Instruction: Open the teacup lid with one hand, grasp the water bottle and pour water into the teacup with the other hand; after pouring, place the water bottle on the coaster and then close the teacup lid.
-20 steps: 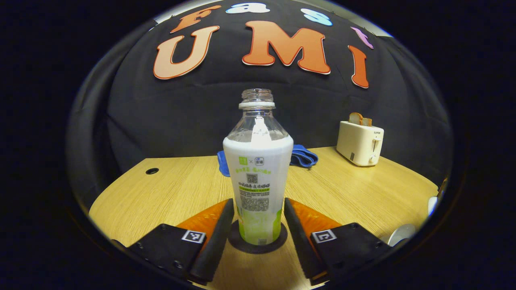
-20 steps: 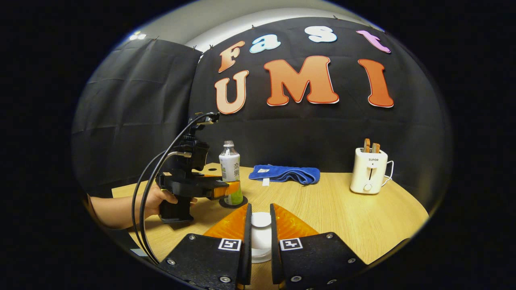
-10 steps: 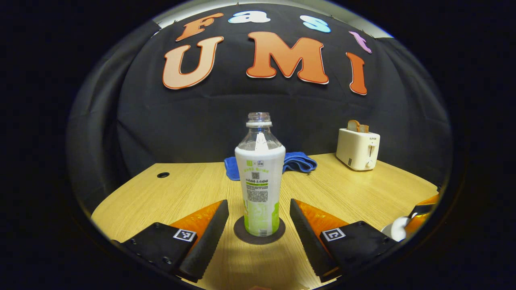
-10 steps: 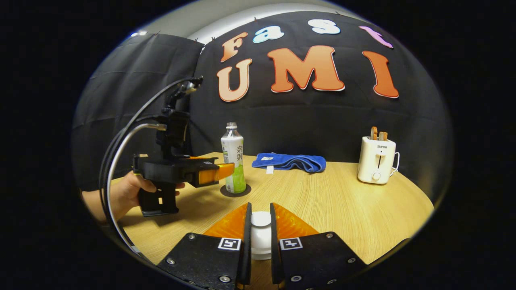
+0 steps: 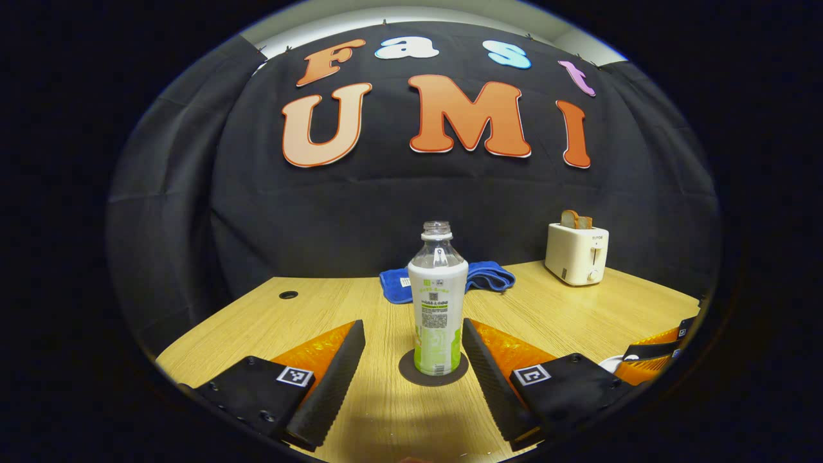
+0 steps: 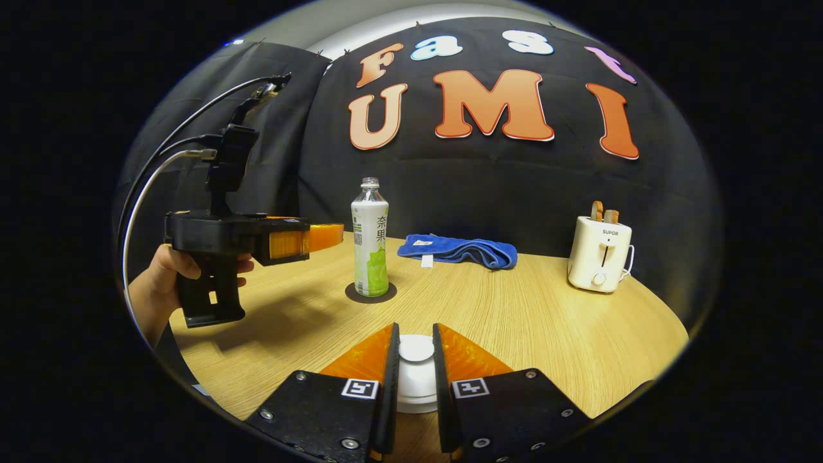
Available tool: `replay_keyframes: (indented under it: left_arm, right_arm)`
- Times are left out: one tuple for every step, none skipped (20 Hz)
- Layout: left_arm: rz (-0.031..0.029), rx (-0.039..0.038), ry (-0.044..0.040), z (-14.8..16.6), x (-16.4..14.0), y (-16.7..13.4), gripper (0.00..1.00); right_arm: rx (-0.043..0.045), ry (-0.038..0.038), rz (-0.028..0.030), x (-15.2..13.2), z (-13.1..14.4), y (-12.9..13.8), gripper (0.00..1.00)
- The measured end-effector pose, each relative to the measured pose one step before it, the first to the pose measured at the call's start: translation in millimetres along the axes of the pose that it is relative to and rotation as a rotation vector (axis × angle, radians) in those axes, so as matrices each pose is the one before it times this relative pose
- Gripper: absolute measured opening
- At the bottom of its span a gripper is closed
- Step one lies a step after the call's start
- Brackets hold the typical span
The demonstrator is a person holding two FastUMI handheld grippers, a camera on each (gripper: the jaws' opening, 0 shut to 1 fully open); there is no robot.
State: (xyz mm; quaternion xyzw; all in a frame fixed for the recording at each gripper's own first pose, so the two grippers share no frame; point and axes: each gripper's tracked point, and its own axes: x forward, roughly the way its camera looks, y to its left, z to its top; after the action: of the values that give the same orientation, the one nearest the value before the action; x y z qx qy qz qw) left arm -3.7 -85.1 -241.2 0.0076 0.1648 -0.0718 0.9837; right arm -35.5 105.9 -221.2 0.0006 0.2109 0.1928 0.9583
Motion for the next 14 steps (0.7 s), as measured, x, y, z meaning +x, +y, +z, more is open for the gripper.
replay_keyframes:
  left_arm:
    - [0.00519,-0.00088,-0.01236,4.81,-4.14,2.53,0.97]
    - [0.00559,-0.00163,-0.01124,4.97,-4.14,1.50,0.97]
    - [0.00421,-0.00263,-0.01140,4.71,-4.59,2.03,0.97]
    - [0.00063,-0.00559,-0.01077,4.19,-4.83,1.21,0.95]
    - [0.00325,-0.00636,-0.00799,3.46,-4.98,2.78,0.97]
    - [0.00394,-0.00395,-0.00684,3.78,-4.32,2.71,0.97]
    - [0.00665,-0.00136,-0.01176,4.85,-5.36,3.70,0.97]
    - [0.00876,0.00087,-0.01332,5.92,-3.85,3.17,0.97]
    - [0.00834,0.00343,-0.01019,5.51,-5.43,3.49,0.97]
    - [0.00458,0.00437,-0.01063,4.96,-3.57,1.99,0.97]
    - [0.00659,0.00164,-0.00812,4.56,-4.81,2.65,0.95]
    - [0.00395,-0.00096,-0.00888,5.13,-4.01,2.49,0.95]
    - [0.00686,-0.00524,-0.00986,5.60,-4.91,3.50,0.97]
    - [0.00391,-0.00662,-0.00753,4.01,-3.90,2.08,0.97]
  right_arm:
    - [-0.00586,-0.01231,-0.00023,-2.19,5.18,1.20,0.30]
    - [-0.00490,-0.01480,-0.00246,-4.15,6.08,0.54,0.37]
    - [-0.00344,-0.01477,0.00008,-1.41,5.20,0.62,0.42]
    - [-0.00231,-0.01527,-0.00222,-1.06,5.05,0.02,0.49]
    - [-0.00188,-0.01596,-0.00275,-1.85,7.10,-0.47,0.57]
    - [-0.00105,-0.01823,-0.00601,-2.08,8.82,-2.09,0.64]
    - [0.00004,-0.01692,-0.01164,-1.57,7.92,-3.21,0.67]
    - [0.00318,-0.01825,-0.01473,-0.75,8.03,-4.22,0.73]
    - [0.00655,-0.01810,-0.01855,-0.96,9.18,-5.61,0.75]
    - [0.00874,-0.01627,-0.02125,-0.43,7.05,-6.20,0.78]
    - [0.00912,-0.01533,-0.02189,-0.37,7.20,-6.07,0.79]
    - [0.00738,-0.01612,-0.02010,-0.70,7.72,-5.09,0.80]
    - [0.00320,-0.01287,-0.02270,0.20,7.24,-6.22,0.81]
    - [-0.00078,-0.01496,-0.02097,-1.28,6.67,-5.13,0.81]
